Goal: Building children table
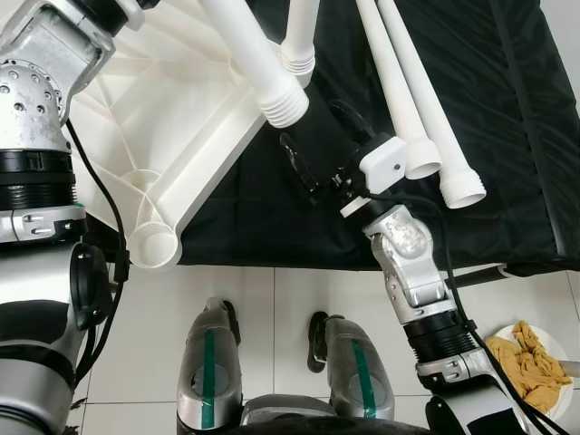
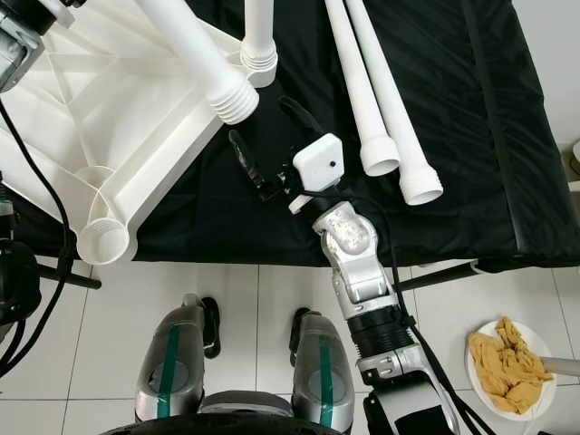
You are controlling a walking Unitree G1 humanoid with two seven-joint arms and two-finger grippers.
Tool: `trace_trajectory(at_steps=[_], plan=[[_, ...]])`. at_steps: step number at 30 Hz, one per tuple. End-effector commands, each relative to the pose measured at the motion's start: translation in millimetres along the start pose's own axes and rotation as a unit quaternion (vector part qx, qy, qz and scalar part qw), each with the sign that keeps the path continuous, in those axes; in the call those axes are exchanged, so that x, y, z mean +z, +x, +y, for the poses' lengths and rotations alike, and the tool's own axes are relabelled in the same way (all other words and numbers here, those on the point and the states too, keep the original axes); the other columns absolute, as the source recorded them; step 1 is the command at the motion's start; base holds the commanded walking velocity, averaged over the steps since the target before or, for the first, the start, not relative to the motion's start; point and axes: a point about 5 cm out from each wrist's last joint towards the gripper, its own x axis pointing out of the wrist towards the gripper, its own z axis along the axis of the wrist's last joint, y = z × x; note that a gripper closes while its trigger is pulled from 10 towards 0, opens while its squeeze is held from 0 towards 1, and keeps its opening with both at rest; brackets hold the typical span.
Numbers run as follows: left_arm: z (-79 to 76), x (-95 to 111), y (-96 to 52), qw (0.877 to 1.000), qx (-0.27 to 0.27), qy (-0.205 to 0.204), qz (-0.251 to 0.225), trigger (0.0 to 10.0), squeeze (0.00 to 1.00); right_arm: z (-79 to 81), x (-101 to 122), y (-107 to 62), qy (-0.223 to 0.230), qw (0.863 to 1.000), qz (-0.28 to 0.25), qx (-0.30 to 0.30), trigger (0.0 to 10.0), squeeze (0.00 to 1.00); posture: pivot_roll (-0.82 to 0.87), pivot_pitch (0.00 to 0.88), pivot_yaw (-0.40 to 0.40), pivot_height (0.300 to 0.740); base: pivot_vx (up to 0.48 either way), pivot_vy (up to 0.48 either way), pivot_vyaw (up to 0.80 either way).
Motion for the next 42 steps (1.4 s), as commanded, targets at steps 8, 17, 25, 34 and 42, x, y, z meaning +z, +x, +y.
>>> trace_trajectory(at_steps=[8, 17, 25, 34, 42], plan=[[-22.8, -11, 3.6, 0.996, -0.078, 0.030, 0.019, 10.0, 0.00, -12.7, 9, 4.7, -0.015, 0.997, 0.021, 0.070, 10.0, 0.00, 0.07, 0.083, -0.033, 0.740, 0.000, 0.000, 0.00], [-36.3, -37, 15.4, 0.993, -0.087, 0.062, 0.052, 10.0, 0.00, -22.0, 15, 8.5, -0.012, 0.987, 0.049, 0.151, 10.0, 0.00, 0.06, 0.083, -0.048, 0.740, 0.000, 0.000, 0.00], [-45.3, -54, 18.6, 0.988, -0.103, 0.085, 0.074, 10.0, 0.00, -26.2, 18, 16.3, -0.006, 0.984, 0.075, 0.162, 10.0, 0.00, 0.06, 0.088, -0.053, 0.740, 0.000, 0.000, 0.00], [-57.0, -69, 21.6, 0.982, -0.114, 0.118, 0.089, 10.0, 0.00, -32.4, 14, 25.0, 0.013, 0.981, 0.134, 0.136, 10.0, 0.00, 0.05, 0.094, -0.050, 0.740, 0.000, 0.000, 0.00], [-64.5, -71, 23.4, 0.981, -0.125, 0.124, 0.081, 10.0, 0.00, -27.4, 8, 31.1, 0.037, 0.978, 0.165, 0.121, 10.0, 0.00, 0.05, 0.092, -0.045, 0.740, 0.000, 0.000, 0.00]])
